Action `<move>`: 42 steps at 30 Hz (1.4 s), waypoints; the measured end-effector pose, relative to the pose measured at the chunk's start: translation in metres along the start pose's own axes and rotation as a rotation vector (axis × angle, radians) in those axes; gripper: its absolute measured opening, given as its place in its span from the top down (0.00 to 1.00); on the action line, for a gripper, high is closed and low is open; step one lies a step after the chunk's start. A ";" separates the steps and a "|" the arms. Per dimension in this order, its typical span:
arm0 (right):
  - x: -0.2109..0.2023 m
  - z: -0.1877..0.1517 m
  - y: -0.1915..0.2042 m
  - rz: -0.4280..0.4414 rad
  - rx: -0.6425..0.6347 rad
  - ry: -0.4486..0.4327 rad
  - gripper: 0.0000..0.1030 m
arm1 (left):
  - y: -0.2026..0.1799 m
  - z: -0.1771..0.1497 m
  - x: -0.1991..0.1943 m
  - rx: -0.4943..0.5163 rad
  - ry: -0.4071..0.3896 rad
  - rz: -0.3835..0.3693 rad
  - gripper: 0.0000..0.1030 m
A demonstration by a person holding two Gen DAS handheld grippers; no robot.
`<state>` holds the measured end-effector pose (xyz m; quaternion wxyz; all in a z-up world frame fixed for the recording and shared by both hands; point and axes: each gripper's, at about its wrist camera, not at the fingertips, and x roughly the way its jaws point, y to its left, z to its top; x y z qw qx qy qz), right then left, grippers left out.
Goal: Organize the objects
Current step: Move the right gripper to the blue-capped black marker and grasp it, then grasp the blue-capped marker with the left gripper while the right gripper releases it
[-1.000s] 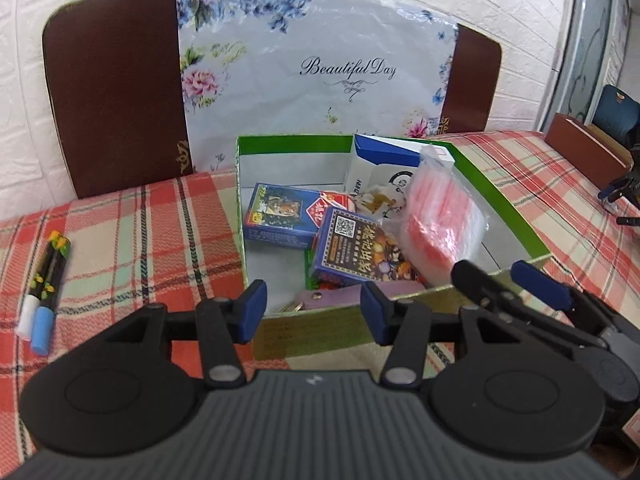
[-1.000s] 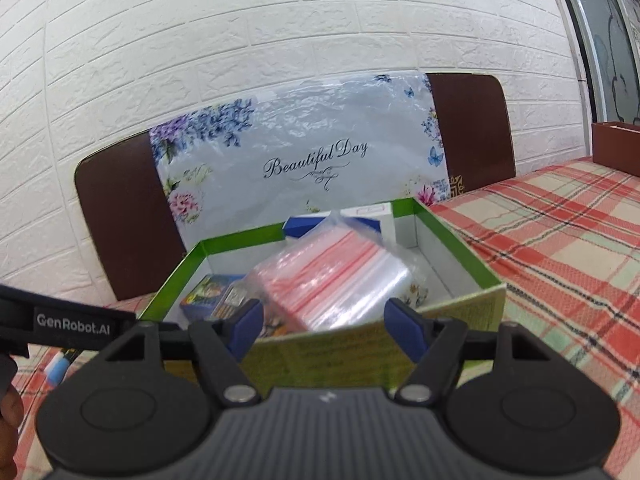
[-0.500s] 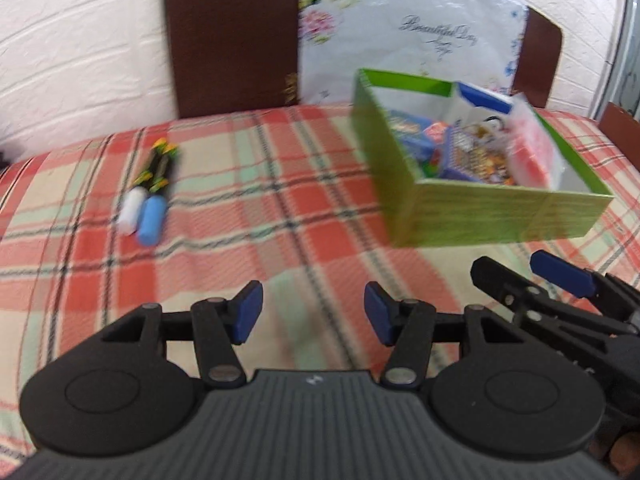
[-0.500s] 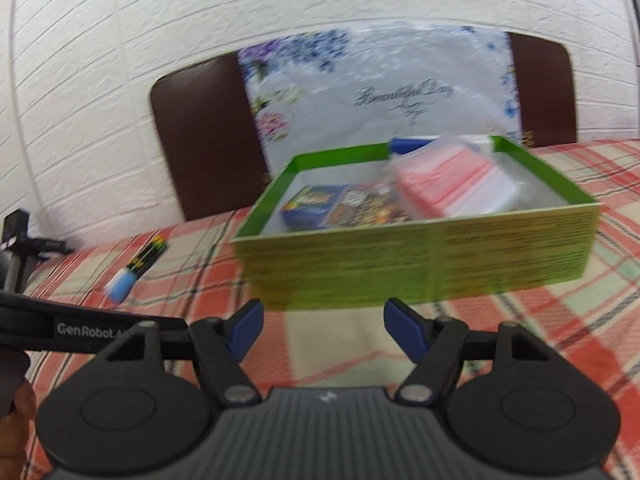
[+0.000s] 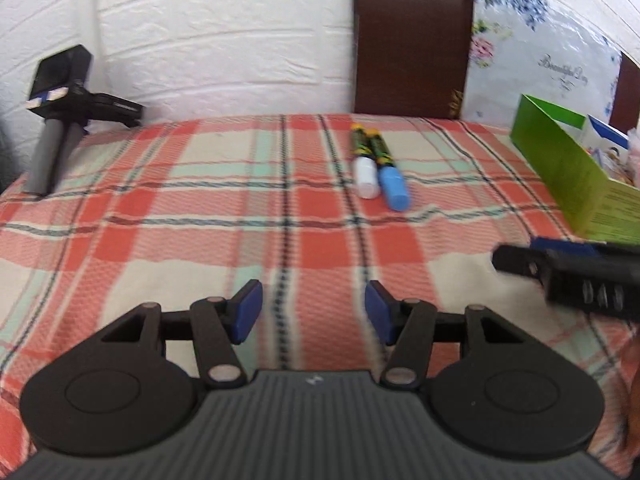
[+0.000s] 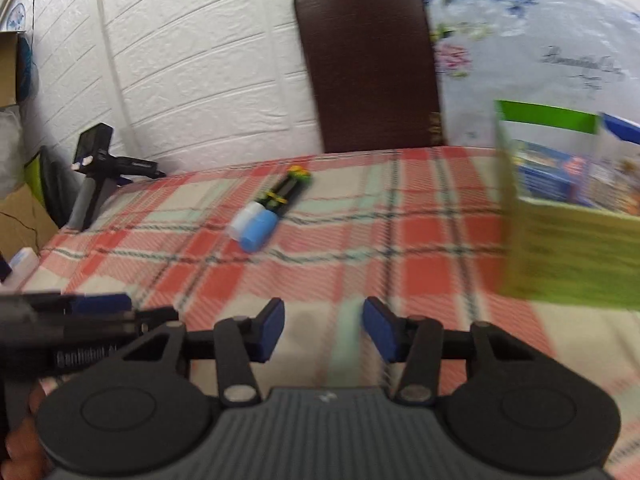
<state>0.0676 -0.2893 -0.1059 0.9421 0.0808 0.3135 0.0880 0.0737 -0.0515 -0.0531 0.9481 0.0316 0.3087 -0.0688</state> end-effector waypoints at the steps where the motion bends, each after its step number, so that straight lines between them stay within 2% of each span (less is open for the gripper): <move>1: 0.009 0.007 0.004 0.017 0.010 0.002 0.57 | 0.004 -0.004 -0.001 0.004 -0.027 0.000 0.42; 5: 0.049 0.033 0.020 0.033 0.023 0.003 0.59 | 0.023 -0.012 -0.004 -0.083 -0.089 -0.071 0.42; 8: 0.078 0.046 0.030 0.031 0.008 0.033 0.61 | 0.023 -0.012 -0.002 -0.088 -0.097 -0.081 0.39; 9: 0.084 0.047 0.034 0.017 -0.021 0.044 0.68 | 0.021 -0.012 -0.002 -0.082 -0.098 -0.084 0.38; 10: 0.087 0.048 0.037 -0.007 -0.050 0.053 0.82 | 0.020 -0.012 -0.002 -0.079 -0.098 -0.085 0.37; 18: 0.077 0.045 0.034 -0.006 -0.102 0.086 0.83 | 0.020 -0.015 -0.004 -0.074 -0.095 -0.079 0.36; 22: 0.044 0.023 0.027 0.020 -0.121 0.096 0.83 | 0.020 -0.014 -0.003 -0.072 -0.086 -0.078 0.35; 25: -0.001 -0.011 0.019 0.054 -0.135 0.095 0.83 | 0.012 -0.012 -0.004 -0.035 -0.058 -0.064 0.32; 27: -0.034 -0.033 0.012 0.070 -0.128 0.090 0.83 | 0.003 -0.011 -0.008 -0.034 -0.028 -0.081 0.30; 31: -0.093 -0.070 0.001 0.085 -0.068 0.088 0.83 | -0.026 -0.008 -0.019 -0.090 0.072 -0.235 0.29; 35: -0.126 -0.093 -0.017 0.119 0.057 0.080 0.83 | -0.062 -0.003 -0.023 -0.168 0.212 -0.408 0.29; 36: -0.131 -0.098 -0.020 0.129 0.073 0.074 0.83 | -0.069 0.000 -0.022 -0.191 0.245 -0.439 0.29; 38: -0.136 -0.102 -0.023 0.136 0.073 0.066 0.83 | -0.082 0.003 -0.019 -0.221 0.292 -0.447 0.29; 39: -0.138 -0.102 -0.024 0.139 0.071 0.062 0.83 | -0.089 0.005 -0.018 -0.230 0.306 -0.445 0.30; 40: -0.140 -0.103 -0.025 0.141 0.071 0.058 0.83 | -0.094 0.006 -0.016 -0.236 0.318 -0.452 0.43; 41: -0.141 -0.103 -0.027 0.141 0.072 0.052 0.83 | -0.100 0.006 -0.013 -0.238 0.334 -0.460 0.64; 42: -0.142 -0.103 -0.028 0.139 0.072 0.046 0.94 | -0.103 0.005 -0.009 -0.242 0.349 -0.466 0.77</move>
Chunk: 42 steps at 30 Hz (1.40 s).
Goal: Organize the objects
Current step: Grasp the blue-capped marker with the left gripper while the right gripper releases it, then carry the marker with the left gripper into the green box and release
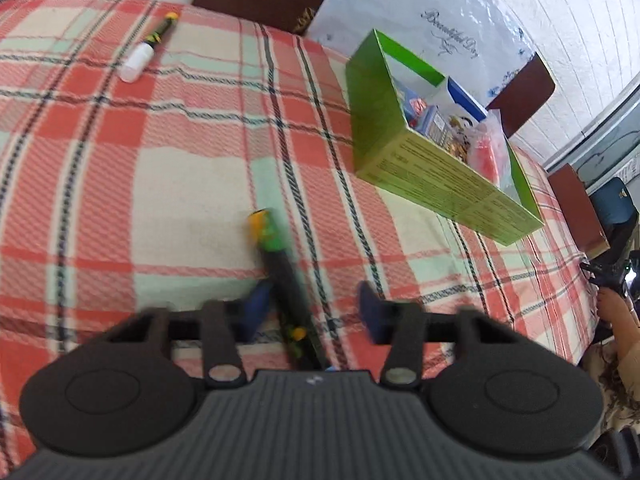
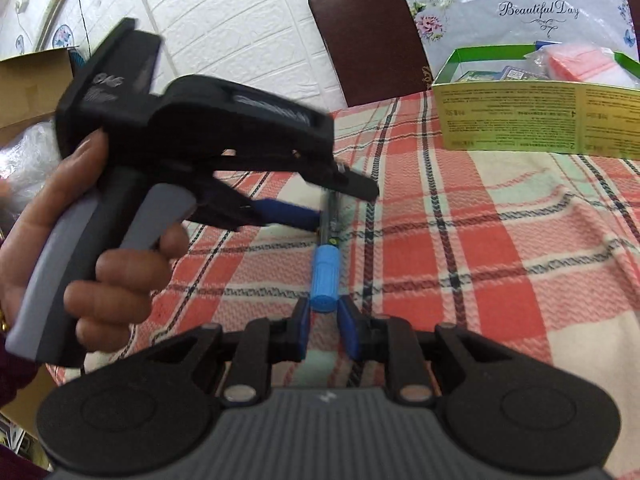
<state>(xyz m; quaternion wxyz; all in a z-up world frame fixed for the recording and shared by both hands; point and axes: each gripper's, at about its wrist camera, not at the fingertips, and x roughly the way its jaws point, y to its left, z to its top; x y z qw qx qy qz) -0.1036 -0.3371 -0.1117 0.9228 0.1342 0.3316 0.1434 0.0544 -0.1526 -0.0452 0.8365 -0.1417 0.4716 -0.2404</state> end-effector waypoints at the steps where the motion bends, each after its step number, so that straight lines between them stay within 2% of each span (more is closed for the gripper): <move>1: -0.001 -0.001 -0.001 -0.006 -0.006 -0.003 0.97 | 0.001 0.001 0.005 -0.014 0.016 -0.013 0.83; 6: -0.004 -0.002 -0.011 -0.024 -0.003 -0.038 0.97 | -0.003 0.005 0.006 -0.058 0.030 -0.087 0.84; 12: -0.010 0.013 -0.026 -0.018 0.029 -0.113 0.96 | -0.033 0.029 -0.001 -0.005 -0.008 -0.151 0.84; 16: -0.017 0.036 -0.037 -0.037 0.029 -0.196 0.96 | -0.062 0.061 -0.004 0.047 -0.068 -0.174 0.83; 20: -0.011 0.077 -0.053 -0.074 0.012 -0.276 0.96 | -0.095 0.093 0.009 0.082 -0.108 -0.184 0.83; 22: -0.004 0.099 -0.065 -0.111 0.016 -0.319 0.96 | -0.114 0.109 0.021 0.114 -0.133 -0.160 0.83; 23: 0.002 0.111 -0.073 -0.132 0.025 -0.336 0.96 | -0.122 0.118 0.028 0.125 -0.141 -0.142 0.77; 24: 0.011 0.123 -0.083 -0.153 0.035 -0.343 0.94 | -0.130 0.130 0.037 0.140 -0.149 -0.114 0.68; 25: 0.019 0.132 -0.091 -0.181 0.042 -0.335 0.93 | -0.135 0.138 0.045 0.160 -0.161 -0.057 0.45; 26: 0.028 0.139 -0.099 -0.217 0.052 -0.322 0.93 | -0.138 0.142 0.051 0.168 -0.183 0.012 0.41; 27: 0.033 0.141 -0.106 -0.240 0.070 -0.305 0.93 | -0.137 0.144 0.056 0.177 -0.194 0.065 0.41; 28: 0.036 0.140 -0.112 -0.246 0.096 -0.292 0.93 | -0.134 0.143 0.060 0.182 -0.182 0.085 0.42; 30: 0.031 0.131 -0.119 -0.226 0.131 -0.294 0.93 | -0.120 0.135 0.057 0.173 -0.160 0.056 0.42; 32: 0.023 0.117 -0.119 -0.214 0.139 -0.297 0.93 | -0.112 0.122 0.048 0.190 -0.173 0.065 0.42; 37: 0.014 0.091 -0.104 -0.188 0.155 -0.272 0.93 | -0.089 0.082 0.022 0.230 -0.196 0.092 0.42; 42: 0.029 0.079 -0.074 -0.132 0.118 -0.191 0.92 | -0.044 0.052 -0.003 0.264 -0.229 0.192 0.42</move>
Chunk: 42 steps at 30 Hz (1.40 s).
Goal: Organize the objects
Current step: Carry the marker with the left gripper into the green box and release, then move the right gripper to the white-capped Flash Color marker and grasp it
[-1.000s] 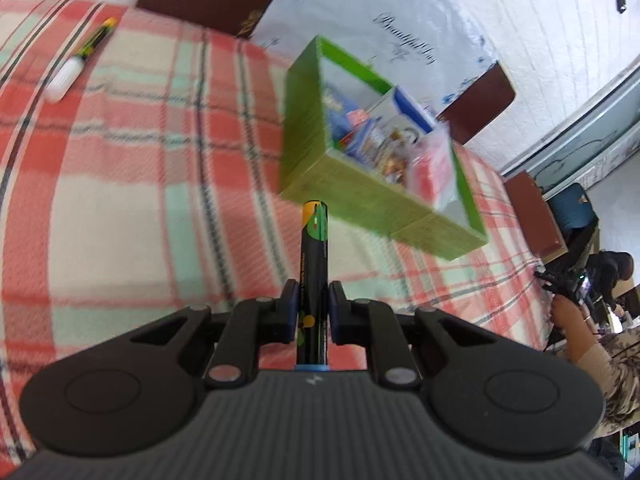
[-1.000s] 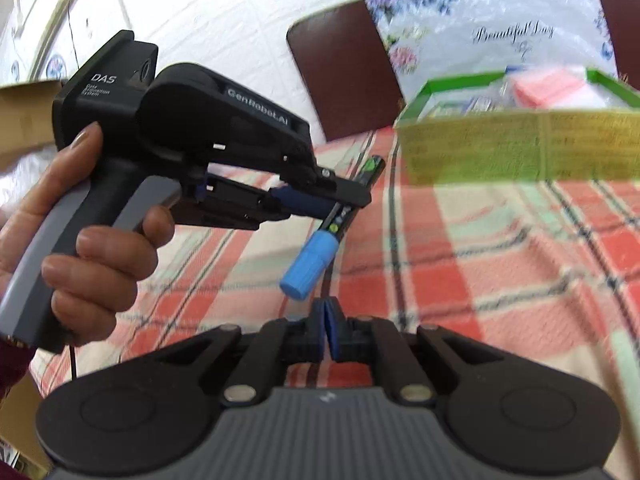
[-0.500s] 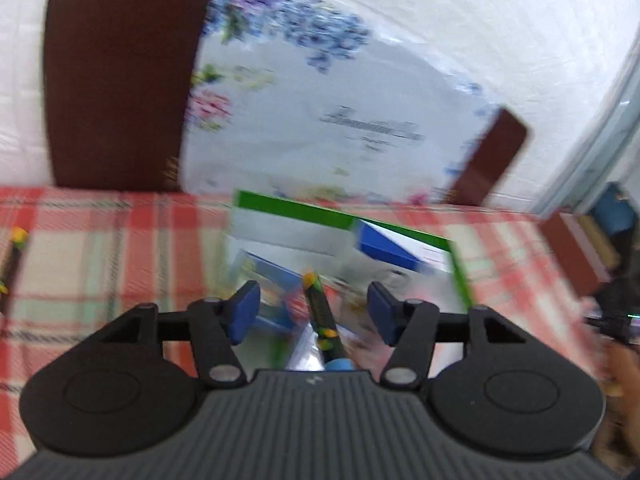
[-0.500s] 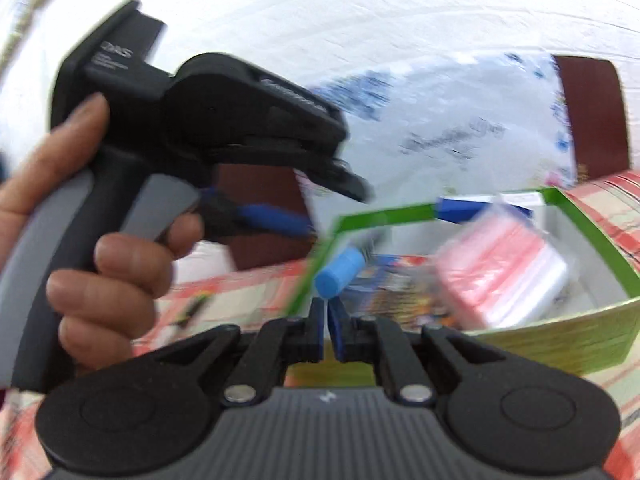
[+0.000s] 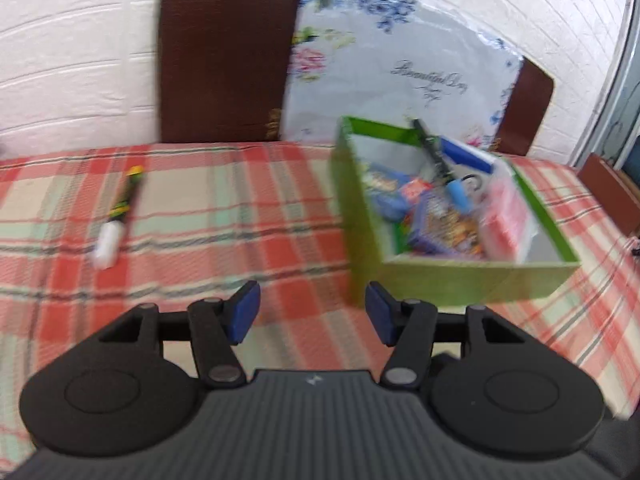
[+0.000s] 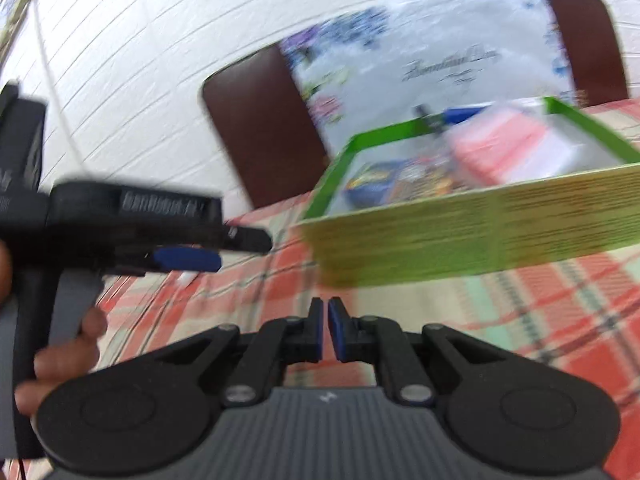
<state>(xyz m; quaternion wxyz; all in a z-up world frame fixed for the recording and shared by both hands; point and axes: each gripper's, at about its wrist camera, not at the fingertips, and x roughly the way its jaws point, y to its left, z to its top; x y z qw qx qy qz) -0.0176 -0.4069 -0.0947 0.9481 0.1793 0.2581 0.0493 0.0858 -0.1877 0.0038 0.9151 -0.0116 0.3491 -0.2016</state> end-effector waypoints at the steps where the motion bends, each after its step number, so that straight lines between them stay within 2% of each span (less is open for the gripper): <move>1: 0.006 -0.002 0.010 0.017 -0.013 0.016 0.92 | 0.013 -0.007 -0.006 -0.005 -0.006 0.029 0.42; 7: 0.060 -0.008 0.063 0.095 -0.089 0.119 0.92 | 0.106 -0.039 -0.018 -0.061 0.001 0.284 0.42; 10: 0.091 -0.014 0.086 0.109 -0.113 0.181 0.90 | 0.149 -0.051 -0.025 -0.122 0.007 0.357 0.42; 13: 0.116 -0.010 0.100 0.126 -0.085 0.189 0.89 | 0.177 -0.058 -0.035 -0.120 -0.036 0.413 0.41; 15: 0.131 -0.006 0.109 0.136 -0.057 0.194 0.85 | 0.193 -0.062 -0.037 -0.133 -0.071 0.424 0.38; 17: 0.147 0.001 0.113 0.133 -0.018 0.189 0.80 | 0.204 -0.066 -0.035 -0.132 -0.106 0.436 0.28; 20: 0.168 0.011 0.118 0.084 0.052 0.167 0.76 | 0.216 -0.068 -0.033 -0.182 -0.130 0.427 0.20; 23: 0.182 0.018 0.130 0.036 0.051 0.147 0.69 | 0.214 -0.070 -0.032 -0.183 -0.143 0.428 0.20; 25: 0.190 0.023 0.140 0.020 0.022 0.135 0.60 | 0.214 -0.071 -0.032 -0.182 -0.151 0.429 0.20; 28: 0.205 0.031 0.155 0.024 -0.006 0.128 0.56 | 0.214 -0.073 -0.032 -0.183 -0.158 0.429 0.20; 31: 0.226 0.035 0.172 0.005 -0.068 0.155 0.54 | 0.214 -0.074 -0.032 -0.184 -0.164 0.428 0.20; 33: 0.241 0.033 0.183 -0.038 -0.152 0.179 0.54 | 0.215 -0.074 -0.032 -0.187 -0.167 0.425 0.20; 36: 0.249 0.026 0.195 -0.084 -0.296 0.151 0.62 | 0.215 -0.074 -0.032 -0.188 -0.168 0.424 0.20; 37: 0.248 0.026 0.193 -0.079 -0.288 0.152 0.71 | 0.215 -0.074 -0.032 -0.188 -0.168 0.424 0.20; 39: 0.242 0.026 0.184 -0.053 -0.266 0.158 0.81 | 0.214 -0.074 -0.032 -0.187 -0.168 0.425 0.20; 42: 0.227 0.020 0.176 -0.026 -0.284 0.157 0.81 | 0.215 -0.074 -0.032 -0.186 -0.167 0.425 0.20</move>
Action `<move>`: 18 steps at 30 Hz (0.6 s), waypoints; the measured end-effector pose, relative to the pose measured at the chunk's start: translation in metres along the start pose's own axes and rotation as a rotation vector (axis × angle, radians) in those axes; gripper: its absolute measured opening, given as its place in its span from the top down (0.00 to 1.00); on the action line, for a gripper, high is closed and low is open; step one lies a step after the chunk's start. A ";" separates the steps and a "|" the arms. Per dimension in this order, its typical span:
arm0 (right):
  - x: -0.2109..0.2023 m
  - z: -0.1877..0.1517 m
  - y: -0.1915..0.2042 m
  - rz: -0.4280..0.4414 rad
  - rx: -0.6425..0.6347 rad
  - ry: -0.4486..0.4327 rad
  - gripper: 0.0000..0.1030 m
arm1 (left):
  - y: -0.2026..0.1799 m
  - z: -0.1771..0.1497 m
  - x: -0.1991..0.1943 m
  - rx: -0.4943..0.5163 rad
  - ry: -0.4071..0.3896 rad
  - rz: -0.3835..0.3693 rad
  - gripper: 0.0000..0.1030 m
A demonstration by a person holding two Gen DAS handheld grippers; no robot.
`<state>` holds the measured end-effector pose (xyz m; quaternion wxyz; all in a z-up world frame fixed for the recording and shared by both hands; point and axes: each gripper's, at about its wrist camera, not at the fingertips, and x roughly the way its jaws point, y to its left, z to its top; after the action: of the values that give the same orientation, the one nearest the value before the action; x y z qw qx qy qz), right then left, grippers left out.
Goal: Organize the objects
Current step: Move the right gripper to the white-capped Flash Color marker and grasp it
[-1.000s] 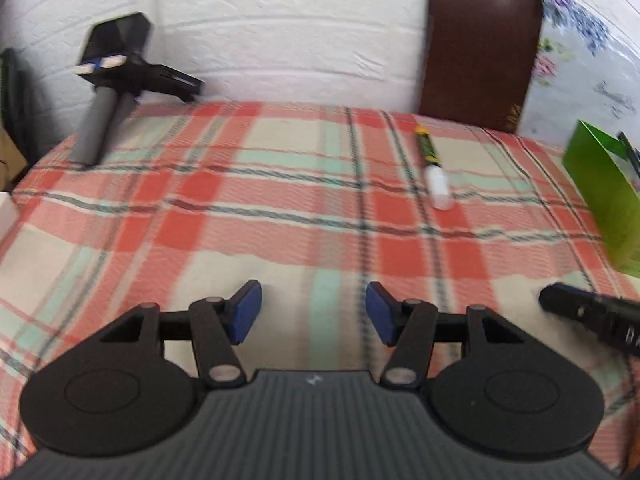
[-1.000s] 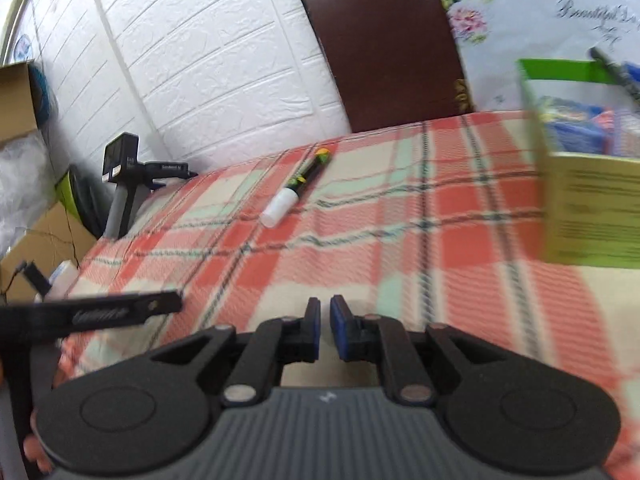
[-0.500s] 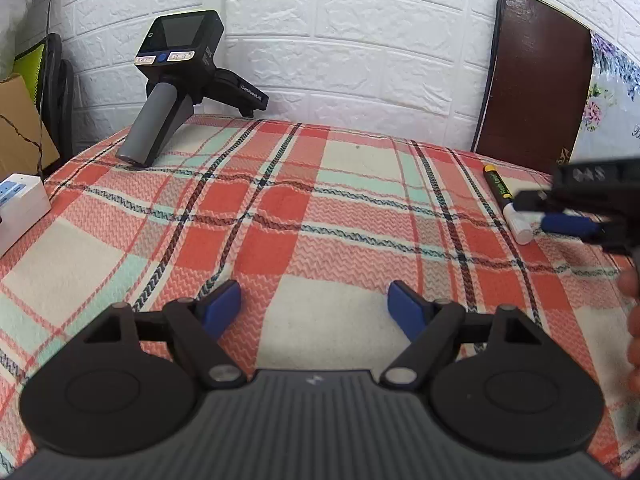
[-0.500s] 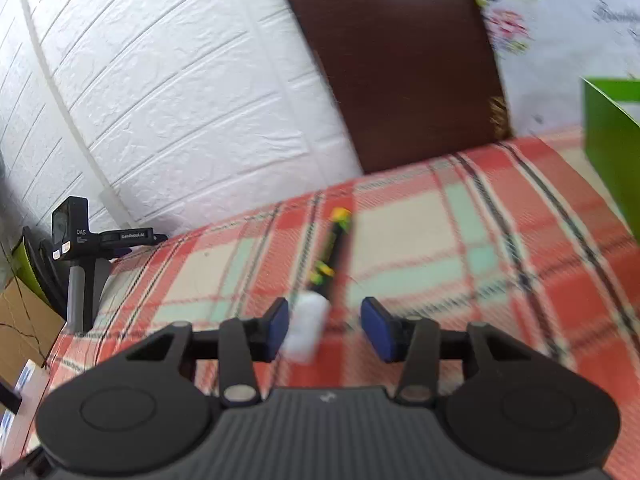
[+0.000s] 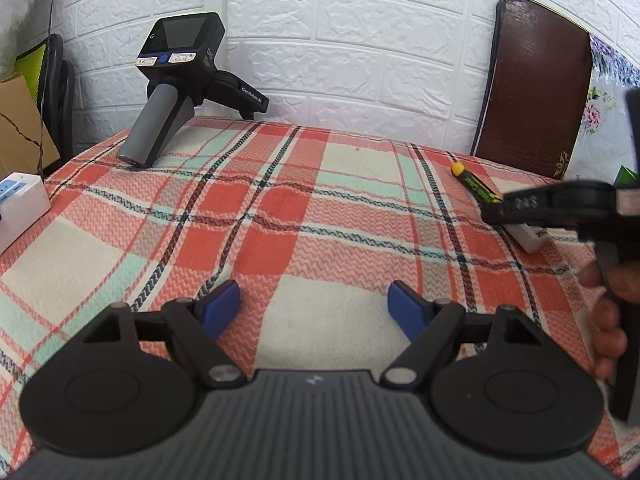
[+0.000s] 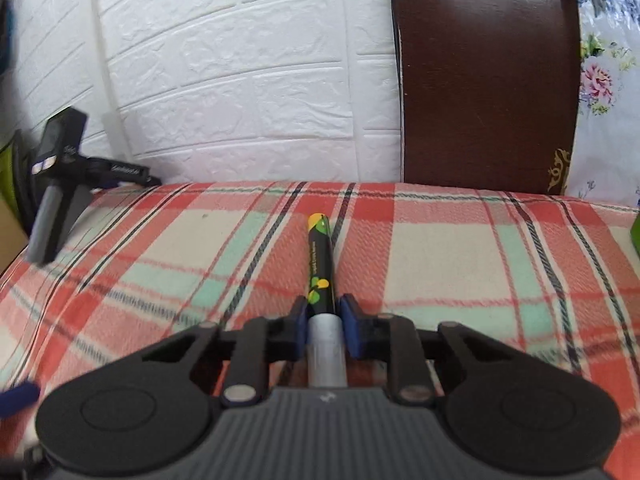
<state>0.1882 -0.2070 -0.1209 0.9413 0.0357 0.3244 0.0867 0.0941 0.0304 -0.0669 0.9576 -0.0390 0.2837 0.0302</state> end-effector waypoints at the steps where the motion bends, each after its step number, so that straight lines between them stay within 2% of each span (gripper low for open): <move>1: -0.007 -0.005 -0.001 0.011 0.002 0.000 0.81 | 0.000 0.000 0.000 0.000 0.000 0.000 0.20; 5: -0.047 -0.033 -0.008 0.087 -0.011 0.008 0.81 | 0.000 0.000 0.000 0.005 0.000 0.004 0.20; 9: -0.107 -0.076 -0.016 0.148 -0.052 0.016 0.81 | -0.002 0.000 -0.001 0.016 0.001 0.013 0.19; 14: -0.179 -0.127 -0.034 0.132 -0.101 0.001 0.81 | -0.007 -0.001 -0.004 0.036 0.000 0.042 0.19; 18: -0.216 -0.156 -0.043 0.104 -0.087 -0.019 0.81 | -0.012 -0.004 -0.009 0.047 -0.003 0.074 0.19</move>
<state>-0.0694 -0.2879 -0.1188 0.9392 0.0125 0.3090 0.1493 0.0853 0.0179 -0.0642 0.9570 -0.0058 0.2841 0.0589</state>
